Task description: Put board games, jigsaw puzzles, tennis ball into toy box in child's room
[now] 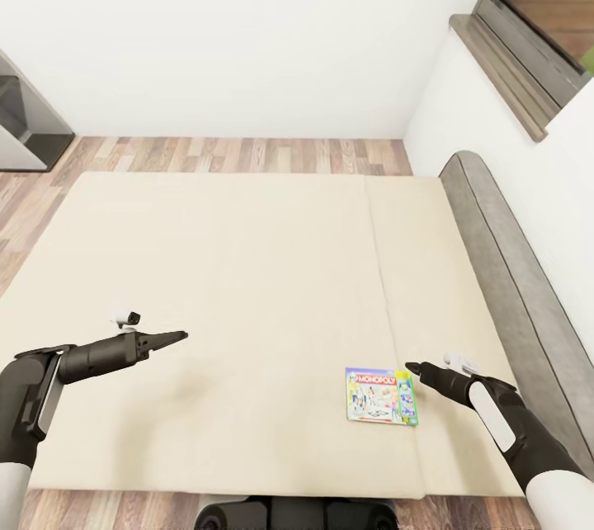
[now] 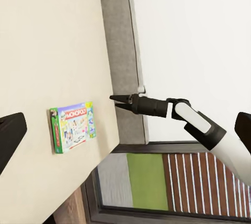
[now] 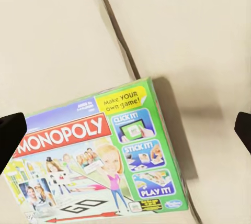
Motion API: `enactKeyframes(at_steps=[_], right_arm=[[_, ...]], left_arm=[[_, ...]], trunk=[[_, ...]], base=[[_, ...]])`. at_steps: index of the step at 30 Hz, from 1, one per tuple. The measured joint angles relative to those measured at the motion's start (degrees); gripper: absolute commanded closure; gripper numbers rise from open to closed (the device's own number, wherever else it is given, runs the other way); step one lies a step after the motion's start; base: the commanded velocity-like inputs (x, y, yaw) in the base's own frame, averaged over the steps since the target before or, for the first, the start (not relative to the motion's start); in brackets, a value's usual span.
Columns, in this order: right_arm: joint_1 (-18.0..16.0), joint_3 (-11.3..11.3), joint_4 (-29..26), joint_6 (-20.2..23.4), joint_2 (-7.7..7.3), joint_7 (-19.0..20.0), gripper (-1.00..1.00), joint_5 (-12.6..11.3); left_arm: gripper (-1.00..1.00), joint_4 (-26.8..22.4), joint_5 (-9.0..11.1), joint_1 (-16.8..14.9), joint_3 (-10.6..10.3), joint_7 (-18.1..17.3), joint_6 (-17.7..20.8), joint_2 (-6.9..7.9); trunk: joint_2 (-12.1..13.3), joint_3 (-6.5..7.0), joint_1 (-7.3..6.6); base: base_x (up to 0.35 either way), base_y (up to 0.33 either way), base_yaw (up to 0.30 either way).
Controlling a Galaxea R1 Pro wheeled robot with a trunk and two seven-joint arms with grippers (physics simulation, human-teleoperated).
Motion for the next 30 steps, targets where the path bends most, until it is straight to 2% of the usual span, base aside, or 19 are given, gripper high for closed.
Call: enactKeyframes(at_steps=[30], right_arm=[[0.00, 0.06, 0.09, -0.14, 0.02, 1.10, -1.00, -0.09]], left_arm=[[-1.00, 0.00, 0.00, 0.00, -0.08, 0.00, -0.05, -0.08]], trunk=[[0.00, -2.84, 0.00]], base=[[0.000, 0.000, 0.000]])
